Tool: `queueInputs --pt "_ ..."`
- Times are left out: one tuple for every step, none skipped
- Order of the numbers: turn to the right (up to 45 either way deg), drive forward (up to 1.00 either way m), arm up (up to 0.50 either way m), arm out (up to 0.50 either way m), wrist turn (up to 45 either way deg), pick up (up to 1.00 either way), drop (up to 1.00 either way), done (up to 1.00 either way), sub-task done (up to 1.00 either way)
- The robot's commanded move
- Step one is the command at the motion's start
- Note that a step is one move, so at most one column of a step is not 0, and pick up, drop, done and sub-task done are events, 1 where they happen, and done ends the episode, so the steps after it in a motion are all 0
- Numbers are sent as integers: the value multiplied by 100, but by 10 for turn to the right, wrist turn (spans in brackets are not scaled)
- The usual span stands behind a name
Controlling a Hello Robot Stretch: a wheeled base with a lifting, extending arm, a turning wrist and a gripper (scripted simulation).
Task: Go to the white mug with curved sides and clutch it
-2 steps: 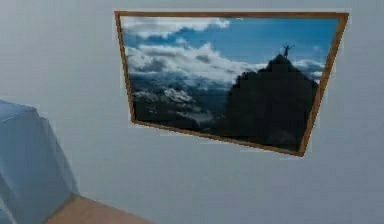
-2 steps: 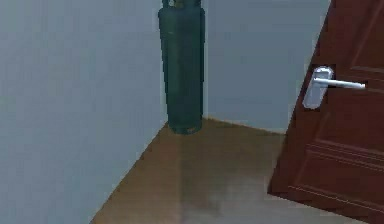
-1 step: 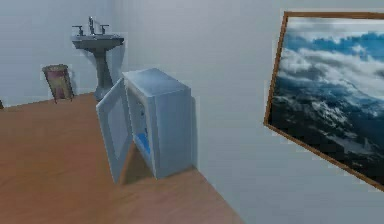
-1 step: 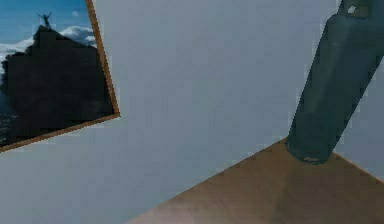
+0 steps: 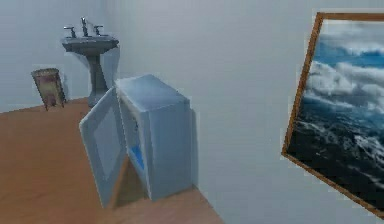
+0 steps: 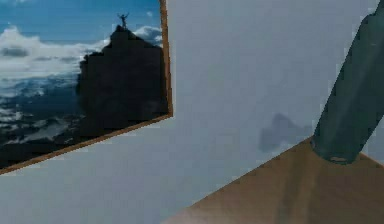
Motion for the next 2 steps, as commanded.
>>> queueInputs --pt "-330 0 0 0 0 0 0 0 0" --pt "0 70 0 0 0 0 0 0 0"
